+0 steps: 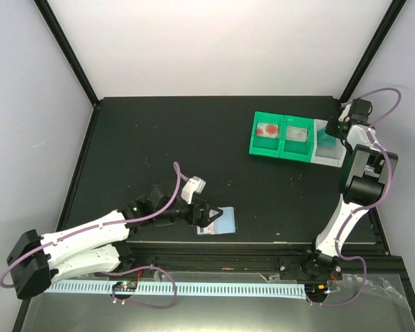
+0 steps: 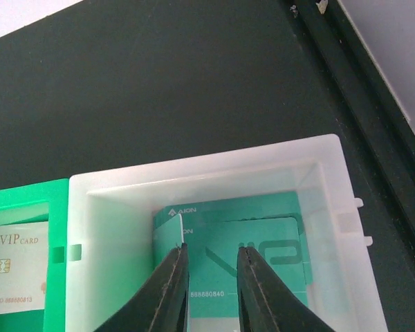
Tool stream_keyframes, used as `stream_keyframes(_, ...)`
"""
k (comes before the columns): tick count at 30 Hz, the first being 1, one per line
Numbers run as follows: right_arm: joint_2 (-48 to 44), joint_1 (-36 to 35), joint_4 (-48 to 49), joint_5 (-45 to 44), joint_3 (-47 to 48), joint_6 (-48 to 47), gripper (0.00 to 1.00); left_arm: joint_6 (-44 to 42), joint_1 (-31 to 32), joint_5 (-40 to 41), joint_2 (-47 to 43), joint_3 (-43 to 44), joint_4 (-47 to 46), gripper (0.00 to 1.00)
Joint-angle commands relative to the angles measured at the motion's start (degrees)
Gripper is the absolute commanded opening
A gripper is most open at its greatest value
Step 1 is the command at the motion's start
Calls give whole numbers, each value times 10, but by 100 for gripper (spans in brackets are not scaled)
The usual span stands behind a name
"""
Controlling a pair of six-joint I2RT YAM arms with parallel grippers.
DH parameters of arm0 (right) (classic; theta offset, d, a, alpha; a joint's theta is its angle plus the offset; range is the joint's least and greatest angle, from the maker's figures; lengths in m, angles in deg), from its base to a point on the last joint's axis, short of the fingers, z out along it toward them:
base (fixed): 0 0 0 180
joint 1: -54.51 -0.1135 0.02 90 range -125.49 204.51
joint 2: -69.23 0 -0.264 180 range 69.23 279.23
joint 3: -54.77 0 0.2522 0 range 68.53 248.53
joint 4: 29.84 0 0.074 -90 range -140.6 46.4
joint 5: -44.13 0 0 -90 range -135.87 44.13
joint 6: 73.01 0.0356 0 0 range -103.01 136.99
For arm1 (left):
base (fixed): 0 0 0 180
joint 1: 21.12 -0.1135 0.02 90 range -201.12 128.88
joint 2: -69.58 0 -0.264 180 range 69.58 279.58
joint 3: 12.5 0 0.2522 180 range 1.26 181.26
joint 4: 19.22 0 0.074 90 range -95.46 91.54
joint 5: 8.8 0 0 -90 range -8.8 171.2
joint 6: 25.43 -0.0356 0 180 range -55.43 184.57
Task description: Take the credit cards out of the card holder
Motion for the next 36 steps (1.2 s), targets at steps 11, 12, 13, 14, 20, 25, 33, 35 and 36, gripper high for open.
stream_keyframes(11,0,1,-43,-12,37,26,20,-3,-15,18,-13,-1,23,99)
stream_keyframes(12,-5,0,-41,2,34,29,20,-2,-15,16,-13,-2,20,99)
stream_keyframes(13,-9,-1,-40,12,32,31,18,0,-15,15,-13,-3,18,99)
stream_keyframes(14,-13,-1,-39,18,28,32,10,1,-15,14,-13,-4,16,99)
stream_keyframes(20,-10,-2,-53,47,27,15,1,1,-16,8,-9,-8,10,99)
stream_keyframes(25,7,-1,-66,70,33,1,1,-6,-21,7,-5,-3,10,99)
stream_keyframes(33,44,-1,-107,23,68,-6,1,-9,-26,-1,8,-2,9,99)
stream_keyframes(35,50,-2,-105,13,70,-7,1,-9,-27,-2,11,-3,8,99)
stream_keyframes(36,58,-2,-103,10,73,-8,1,-9,-28,-2,12,-3,8,99)
